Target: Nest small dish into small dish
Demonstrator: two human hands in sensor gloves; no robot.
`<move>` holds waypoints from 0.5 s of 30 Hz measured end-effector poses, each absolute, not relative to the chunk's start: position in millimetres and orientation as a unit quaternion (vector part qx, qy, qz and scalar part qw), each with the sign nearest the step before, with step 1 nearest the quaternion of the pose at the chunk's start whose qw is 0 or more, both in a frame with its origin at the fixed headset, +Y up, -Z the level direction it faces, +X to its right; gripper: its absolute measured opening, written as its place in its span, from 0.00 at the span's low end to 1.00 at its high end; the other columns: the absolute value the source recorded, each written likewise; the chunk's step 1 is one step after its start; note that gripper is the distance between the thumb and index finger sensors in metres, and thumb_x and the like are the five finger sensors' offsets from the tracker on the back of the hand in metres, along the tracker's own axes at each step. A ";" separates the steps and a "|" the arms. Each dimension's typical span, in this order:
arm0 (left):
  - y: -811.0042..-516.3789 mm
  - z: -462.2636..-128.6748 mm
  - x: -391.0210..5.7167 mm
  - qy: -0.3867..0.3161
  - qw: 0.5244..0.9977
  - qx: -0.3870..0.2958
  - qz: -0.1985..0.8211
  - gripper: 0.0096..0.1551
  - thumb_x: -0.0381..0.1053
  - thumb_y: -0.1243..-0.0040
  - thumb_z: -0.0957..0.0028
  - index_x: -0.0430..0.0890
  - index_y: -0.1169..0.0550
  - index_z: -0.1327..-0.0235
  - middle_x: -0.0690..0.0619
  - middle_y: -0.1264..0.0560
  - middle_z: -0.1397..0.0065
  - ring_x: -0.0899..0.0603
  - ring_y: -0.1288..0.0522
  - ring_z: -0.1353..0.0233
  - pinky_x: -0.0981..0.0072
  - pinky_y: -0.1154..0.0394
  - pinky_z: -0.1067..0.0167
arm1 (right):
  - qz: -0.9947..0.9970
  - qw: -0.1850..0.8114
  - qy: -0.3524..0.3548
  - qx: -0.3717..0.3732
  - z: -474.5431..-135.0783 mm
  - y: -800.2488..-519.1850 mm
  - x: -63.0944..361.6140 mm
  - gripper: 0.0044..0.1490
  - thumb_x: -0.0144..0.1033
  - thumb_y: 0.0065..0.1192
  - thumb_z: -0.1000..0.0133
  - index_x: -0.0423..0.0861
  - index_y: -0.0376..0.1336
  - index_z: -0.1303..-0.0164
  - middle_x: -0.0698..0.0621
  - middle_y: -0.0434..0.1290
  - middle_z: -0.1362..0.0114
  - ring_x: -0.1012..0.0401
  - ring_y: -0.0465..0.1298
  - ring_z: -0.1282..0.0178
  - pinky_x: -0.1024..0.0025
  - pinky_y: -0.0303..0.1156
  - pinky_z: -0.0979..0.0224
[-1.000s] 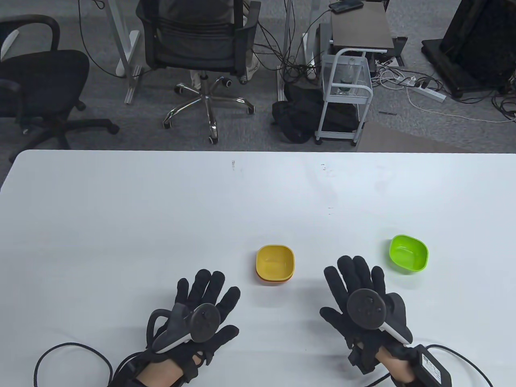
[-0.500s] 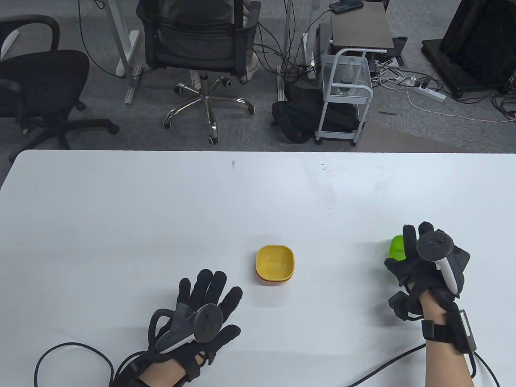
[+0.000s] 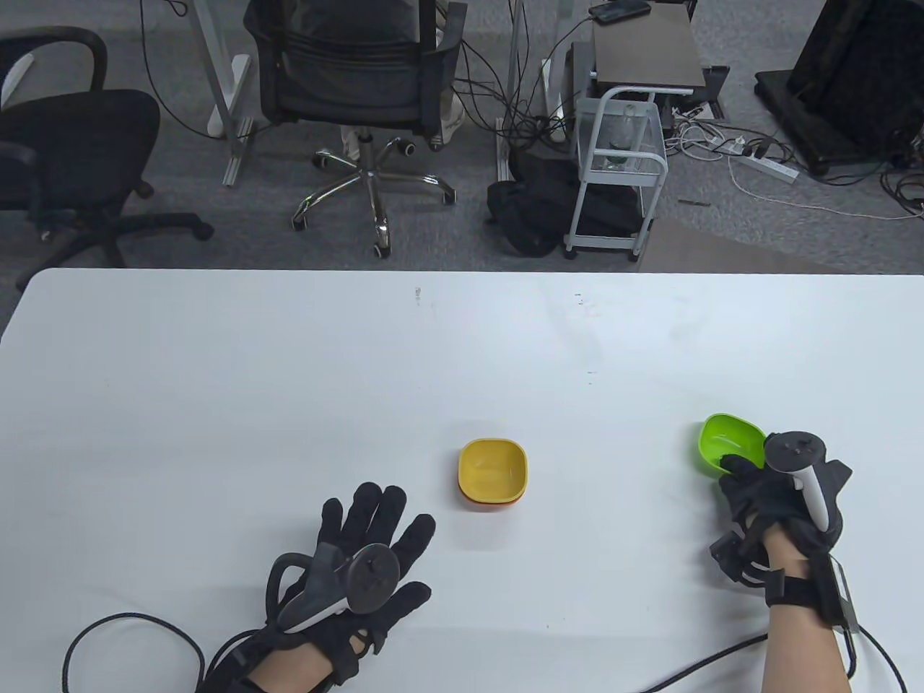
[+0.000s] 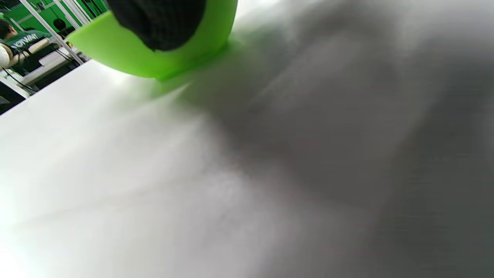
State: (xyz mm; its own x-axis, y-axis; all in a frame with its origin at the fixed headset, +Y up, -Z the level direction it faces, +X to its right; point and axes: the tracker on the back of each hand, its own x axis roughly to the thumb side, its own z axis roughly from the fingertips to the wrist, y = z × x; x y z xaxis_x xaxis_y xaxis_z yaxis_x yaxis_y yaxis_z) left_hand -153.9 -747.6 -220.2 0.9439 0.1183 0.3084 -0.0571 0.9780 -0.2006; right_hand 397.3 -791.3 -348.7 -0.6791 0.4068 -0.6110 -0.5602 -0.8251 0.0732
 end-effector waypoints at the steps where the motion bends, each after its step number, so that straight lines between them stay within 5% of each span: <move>1: -747.5 -220.3 -153.8 -0.161 0.981 -0.095 0.045 0.46 0.81 0.56 0.64 0.83 0.65 0.41 0.69 0.72 0.20 0.52 0.78 0.18 0.43 0.72 0.24 | 0.907 0.272 0.121 -0.297 -348.6 -790.5 397.6 0.27 0.43 0.65 0.55 0.66 0.66 0.44 0.65 0.31 0.19 0.55 0.22 0.16 0.46 0.11 0.24; 15: -750.0 -219.8 -151.4 -0.166 0.980 -0.107 0.035 0.47 0.82 0.56 0.65 0.83 0.67 0.42 0.69 0.74 0.20 0.52 0.78 0.18 0.43 0.72 0.24 | 0.890 0.350 0.010 -0.291 -339.7 -767.8 406.5 0.25 0.44 0.65 0.55 0.65 0.68 0.46 0.63 0.36 0.18 0.52 0.27 0.15 0.44 0.14 0.23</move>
